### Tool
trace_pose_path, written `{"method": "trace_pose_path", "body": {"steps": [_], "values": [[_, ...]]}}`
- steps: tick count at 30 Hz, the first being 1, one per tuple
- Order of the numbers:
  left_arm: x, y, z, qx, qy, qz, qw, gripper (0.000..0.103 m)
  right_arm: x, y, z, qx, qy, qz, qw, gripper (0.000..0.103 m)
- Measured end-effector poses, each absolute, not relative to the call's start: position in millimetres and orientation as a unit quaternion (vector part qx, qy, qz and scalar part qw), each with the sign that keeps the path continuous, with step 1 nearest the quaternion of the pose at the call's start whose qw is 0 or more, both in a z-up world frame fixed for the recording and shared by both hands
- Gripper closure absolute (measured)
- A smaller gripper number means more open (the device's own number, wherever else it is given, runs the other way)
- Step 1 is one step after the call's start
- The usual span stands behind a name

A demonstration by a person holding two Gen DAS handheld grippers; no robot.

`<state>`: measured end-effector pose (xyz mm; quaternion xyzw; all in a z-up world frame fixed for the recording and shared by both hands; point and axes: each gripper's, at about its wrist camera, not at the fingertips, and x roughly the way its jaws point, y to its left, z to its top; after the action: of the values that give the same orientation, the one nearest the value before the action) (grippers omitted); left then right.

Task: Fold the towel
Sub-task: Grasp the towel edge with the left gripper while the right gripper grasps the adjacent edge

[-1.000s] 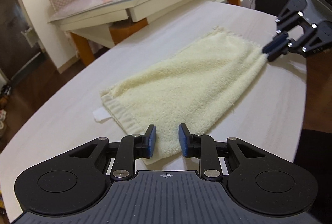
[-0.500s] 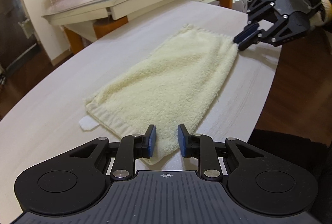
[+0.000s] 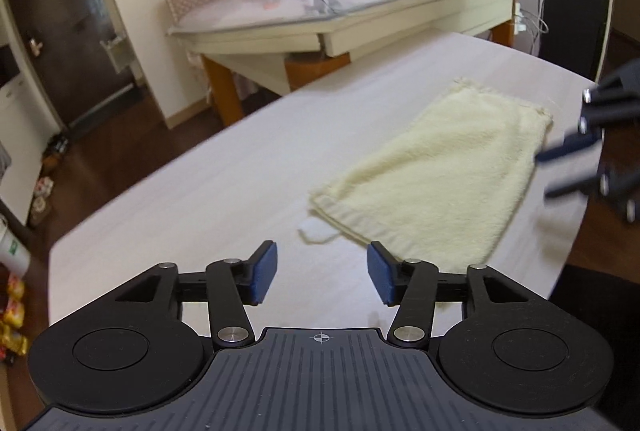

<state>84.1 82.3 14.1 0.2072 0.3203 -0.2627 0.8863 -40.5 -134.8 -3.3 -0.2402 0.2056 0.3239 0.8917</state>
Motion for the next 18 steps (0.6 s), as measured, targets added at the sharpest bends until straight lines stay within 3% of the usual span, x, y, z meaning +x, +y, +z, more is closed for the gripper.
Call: {"method": "trace_pose_path", "body": {"steps": [1, 13, 18], "values": [[85, 84, 15, 0.210, 0.315, -0.264, 0.887, 0.026, -42, -124, -4, -0.248, 0.204, 0.323, 0.890, 0.076], [85, 108, 8, 0.247, 0.274, -0.303, 0.879, 0.022, -28, -26, -38, -0.380, 0.201, 0.264, 0.863, 0.074], [81, 108, -6, 0.286, 0.251, -0.345, 0.858, 0.022, -22, -23, -43, -0.393, 0.193, 0.269, 0.858, 0.092]]}}
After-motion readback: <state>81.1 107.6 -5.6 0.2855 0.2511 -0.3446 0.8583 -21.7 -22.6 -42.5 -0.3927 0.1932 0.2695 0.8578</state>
